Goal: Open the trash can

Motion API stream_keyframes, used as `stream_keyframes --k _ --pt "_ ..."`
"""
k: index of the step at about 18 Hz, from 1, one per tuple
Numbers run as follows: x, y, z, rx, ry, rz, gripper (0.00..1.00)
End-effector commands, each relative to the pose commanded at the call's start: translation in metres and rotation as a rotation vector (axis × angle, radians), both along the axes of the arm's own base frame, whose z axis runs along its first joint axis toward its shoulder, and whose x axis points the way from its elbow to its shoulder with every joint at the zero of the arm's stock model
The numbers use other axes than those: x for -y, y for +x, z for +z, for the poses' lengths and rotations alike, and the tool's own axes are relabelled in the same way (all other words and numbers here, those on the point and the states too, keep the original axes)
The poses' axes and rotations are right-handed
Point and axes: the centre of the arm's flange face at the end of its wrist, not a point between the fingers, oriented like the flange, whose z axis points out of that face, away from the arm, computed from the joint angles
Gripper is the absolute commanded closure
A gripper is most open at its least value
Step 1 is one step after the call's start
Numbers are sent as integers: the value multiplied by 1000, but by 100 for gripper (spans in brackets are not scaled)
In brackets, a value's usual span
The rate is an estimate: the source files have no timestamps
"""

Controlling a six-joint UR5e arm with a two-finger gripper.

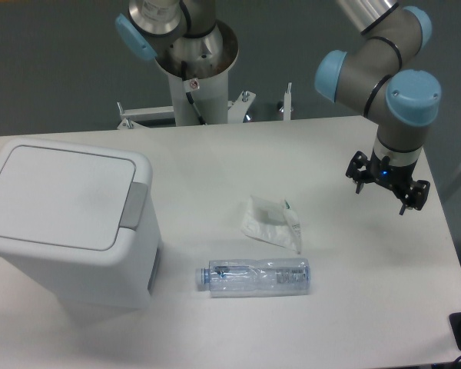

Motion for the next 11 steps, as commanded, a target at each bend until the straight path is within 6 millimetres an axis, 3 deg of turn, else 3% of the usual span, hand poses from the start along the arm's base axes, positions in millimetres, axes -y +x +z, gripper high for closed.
stream_keyframes --k 7,11 --pt "-3 2 4 -7 4 -3 0" --pt "-19 15 7 1 23 46 0"
